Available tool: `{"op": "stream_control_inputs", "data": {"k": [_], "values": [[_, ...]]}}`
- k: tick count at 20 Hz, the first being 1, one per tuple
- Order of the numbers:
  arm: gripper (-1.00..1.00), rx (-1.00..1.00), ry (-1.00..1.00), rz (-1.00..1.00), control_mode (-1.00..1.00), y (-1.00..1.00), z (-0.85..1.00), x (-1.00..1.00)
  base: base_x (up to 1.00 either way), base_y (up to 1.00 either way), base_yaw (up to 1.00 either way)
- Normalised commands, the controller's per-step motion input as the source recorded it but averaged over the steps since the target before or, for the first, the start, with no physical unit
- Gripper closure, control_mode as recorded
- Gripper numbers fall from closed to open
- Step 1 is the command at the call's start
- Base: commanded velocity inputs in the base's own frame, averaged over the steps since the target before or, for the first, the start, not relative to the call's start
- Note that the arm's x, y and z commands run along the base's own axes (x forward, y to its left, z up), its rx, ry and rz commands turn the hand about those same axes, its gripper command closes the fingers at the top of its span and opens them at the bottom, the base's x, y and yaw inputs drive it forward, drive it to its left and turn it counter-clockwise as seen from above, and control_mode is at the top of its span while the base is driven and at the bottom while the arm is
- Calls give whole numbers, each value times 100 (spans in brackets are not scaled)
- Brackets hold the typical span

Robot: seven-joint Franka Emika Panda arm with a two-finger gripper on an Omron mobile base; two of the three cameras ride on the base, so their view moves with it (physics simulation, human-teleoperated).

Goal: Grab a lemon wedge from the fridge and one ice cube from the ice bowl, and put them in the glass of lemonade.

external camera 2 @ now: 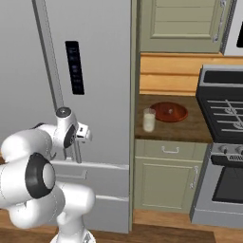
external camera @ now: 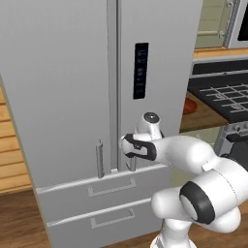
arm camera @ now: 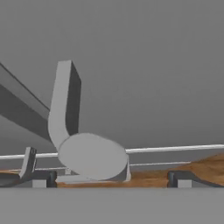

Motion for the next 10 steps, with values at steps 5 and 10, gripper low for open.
{"op": "stream_control_inputs", "data": {"k": [5, 10], "values": [[-100, 1, 0, 10, -100, 1, -17, 9, 0, 0, 0], [-100, 0, -1, 10, -100, 4, -41, 17, 0, 0, 0]]}}
